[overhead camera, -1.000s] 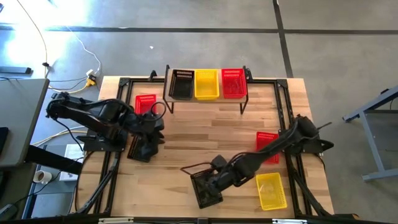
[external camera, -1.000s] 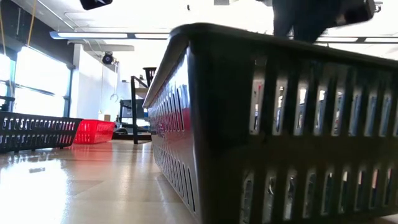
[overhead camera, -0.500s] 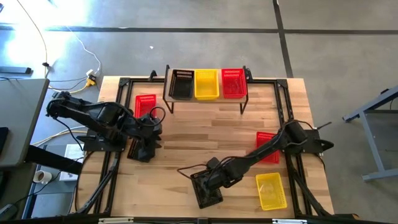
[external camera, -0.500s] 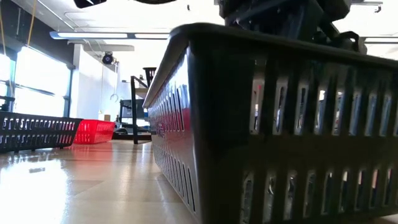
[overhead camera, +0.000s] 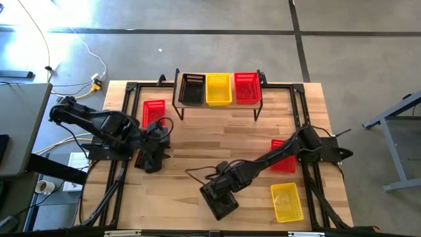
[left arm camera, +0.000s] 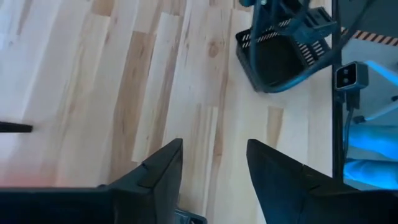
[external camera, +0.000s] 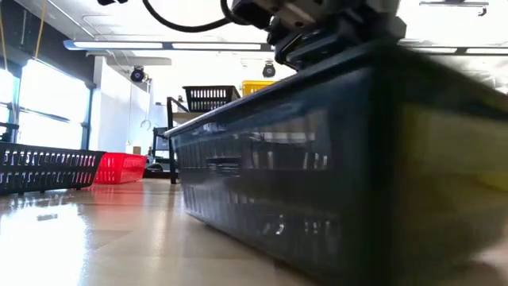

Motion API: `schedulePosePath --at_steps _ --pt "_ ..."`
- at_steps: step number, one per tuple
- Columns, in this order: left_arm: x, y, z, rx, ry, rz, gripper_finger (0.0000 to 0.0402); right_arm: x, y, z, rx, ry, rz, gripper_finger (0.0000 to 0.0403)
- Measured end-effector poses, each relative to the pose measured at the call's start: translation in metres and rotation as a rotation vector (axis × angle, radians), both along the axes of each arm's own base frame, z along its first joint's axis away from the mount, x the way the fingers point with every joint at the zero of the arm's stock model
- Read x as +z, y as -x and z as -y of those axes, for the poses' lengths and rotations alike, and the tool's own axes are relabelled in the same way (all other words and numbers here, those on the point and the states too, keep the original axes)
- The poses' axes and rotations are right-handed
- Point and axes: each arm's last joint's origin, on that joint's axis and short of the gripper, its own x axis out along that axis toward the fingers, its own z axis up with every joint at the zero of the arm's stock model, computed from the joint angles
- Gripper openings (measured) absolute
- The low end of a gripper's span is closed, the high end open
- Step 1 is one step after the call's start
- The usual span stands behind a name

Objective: Stack baskets on shelf by color
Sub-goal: Stack the bottom black bin on top of the black bin on the shelf

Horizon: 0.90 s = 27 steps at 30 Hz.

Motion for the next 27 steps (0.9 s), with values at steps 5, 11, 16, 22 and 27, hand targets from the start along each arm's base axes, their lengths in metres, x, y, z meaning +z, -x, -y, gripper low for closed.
schedulePosePath --at_steps 5,11,16,22,27 --pt "0.000 0.002 0.008 -0.036 -0.003 0.001 0.0166 0.005 -0.007 0.006 -0.056 0.022 0.049 0.0005" --pt "-0.001 0.003 0.018 -0.082 -0.042 0.004 0.0165 0.031 -0.019 0.011 -0.164 0.100 0.173 0.0003" --pt "-0.004 0.002 0.026 -0.141 -0.086 0.000 0.0165 0.059 -0.032 0.023 -0.206 0.188 0.286 0.0002" --pt "-0.013 -0.007 0.036 -0.212 -0.153 -0.040 0.0165 0.082 -0.045 0.047 -0.225 0.268 0.357 0.0001" --pt "-0.025 -0.017 0.044 -0.241 -0.233 -0.080 0.0165 0.086 -0.051 0.067 -0.227 0.290 0.354 0.0001"
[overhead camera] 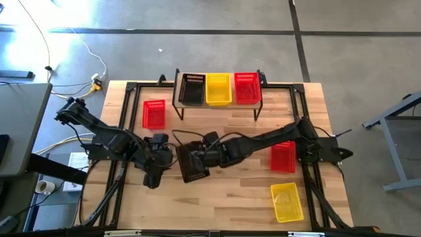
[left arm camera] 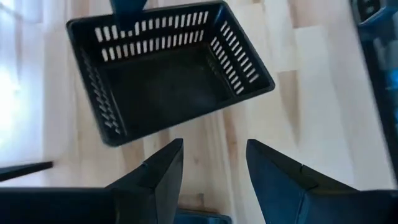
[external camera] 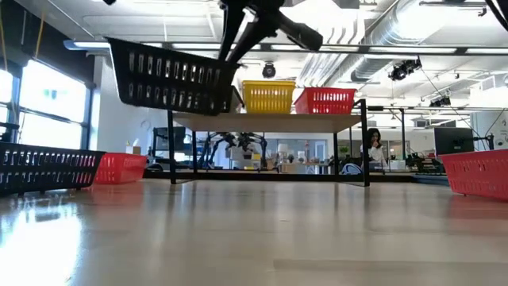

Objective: Stack baskets on shelf by color
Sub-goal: Stack the bottom black bin on top of the black bin on the shelf

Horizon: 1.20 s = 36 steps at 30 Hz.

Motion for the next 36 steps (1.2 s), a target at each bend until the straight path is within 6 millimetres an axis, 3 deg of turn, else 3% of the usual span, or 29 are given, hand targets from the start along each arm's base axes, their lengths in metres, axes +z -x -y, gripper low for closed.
schedulePosePath --at_steps 15,27,36 --pt "-0.025 -0.023 0.013 -0.010 -0.129 -0.047 0.0165 0.003 -0.013 0.035 -0.032 0.011 0.050 0.0000" --pt "-0.021 -0.024 0.027 -0.050 -0.089 0.029 0.0165 0.009 -0.021 0.040 -0.053 0.006 0.142 0.0000" --pt "-0.022 -0.022 0.026 -0.054 -0.093 0.012 0.0165 0.013 -0.025 0.039 -0.037 0.009 0.197 0.0000"
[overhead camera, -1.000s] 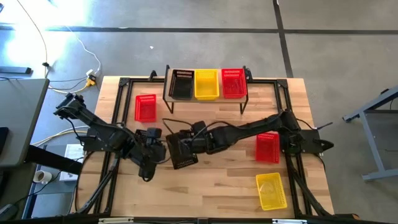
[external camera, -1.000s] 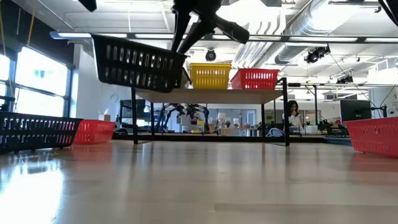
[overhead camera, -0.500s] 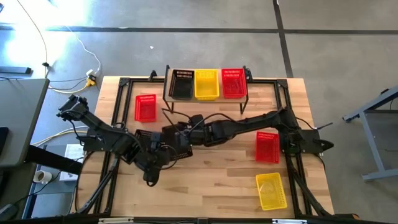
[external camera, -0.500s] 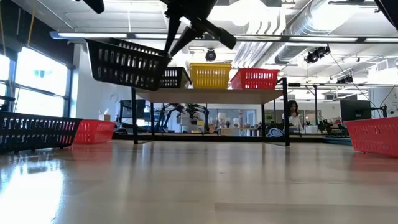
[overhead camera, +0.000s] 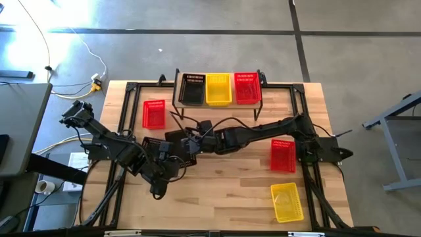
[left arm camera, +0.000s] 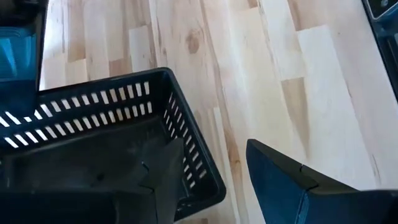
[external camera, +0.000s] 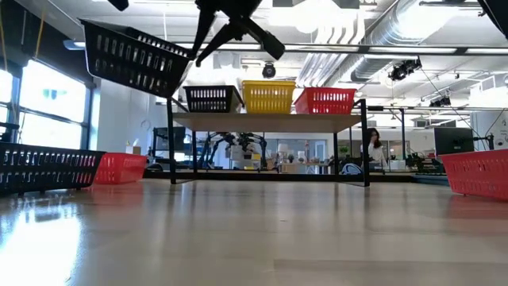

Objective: Stack baskets on shelf by color
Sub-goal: Stack the bottom black bin on top of the black bin on the shelf

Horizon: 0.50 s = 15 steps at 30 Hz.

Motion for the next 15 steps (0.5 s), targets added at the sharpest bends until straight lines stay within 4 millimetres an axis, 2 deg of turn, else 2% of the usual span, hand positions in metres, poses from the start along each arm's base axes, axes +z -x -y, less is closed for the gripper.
schedulePosePath --at_steps 3,8,15 --pt "0.000 0.001 0.000 -0.010 0.017 -0.016 0.0165 0.003 0.001 0.000 -0.006 0.012 0.007 0.0000" --pt "-0.001 0.002 -0.001 -0.006 0.001 -0.030 0.0165 0.020 0.006 0.001 0.007 0.044 0.049 0.0000" --pt "-0.001 0.002 -0.008 0.055 -0.072 -0.020 0.0165 0.040 0.006 -0.008 0.049 0.087 0.087 0.0000"
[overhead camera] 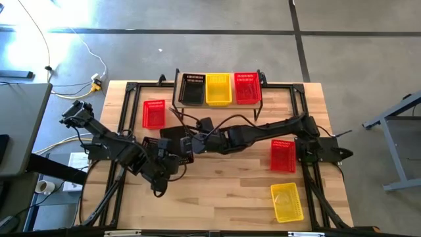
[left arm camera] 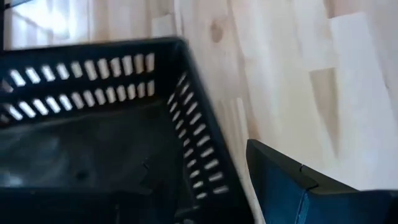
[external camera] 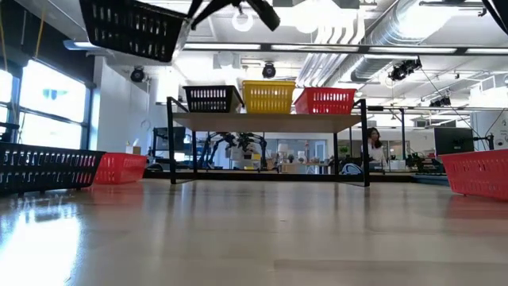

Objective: Stack baskets on shelf by color
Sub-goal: Stack the bottom black bin on top of the black bin on the shelf

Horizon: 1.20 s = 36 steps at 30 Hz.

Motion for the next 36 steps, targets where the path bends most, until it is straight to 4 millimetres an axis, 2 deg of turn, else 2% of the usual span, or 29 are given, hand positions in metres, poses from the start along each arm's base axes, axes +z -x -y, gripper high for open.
schedulePosePath --at_steps 6,15,20,27,31,36 --pt "0.000 -0.001 -0.005 0.031 -0.023 -0.003 0.0148 0.015 0.003 -0.002 0.013 0.033 0.001 0.0000" --pt "0.000 -0.001 -0.005 0.012 -0.067 0.004 0.0013 0.017 0.005 -0.001 0.037 0.067 -0.031 0.0001" --pt "0.000 -0.001 -0.005 0.007 -0.076 0.004 0.0016 0.017 0.004 -0.001 0.060 0.104 -0.047 0.0011" --pt "0.001 -0.001 -0.006 -0.002 -0.104 0.008 0.0006 0.015 0.006 0.000 0.072 0.138 -0.083 0.0080" --pt "0.001 -0.001 -0.006 -0.008 -0.125 0.010 0.0003 0.022 0.018 0.003 0.060 0.163 -0.137 0.0110" --pt "0.001 -0.002 -0.009 0.001 -0.150 0.016 0.0002 0.044 0.040 0.009 0.046 0.204 -0.161 0.0118"
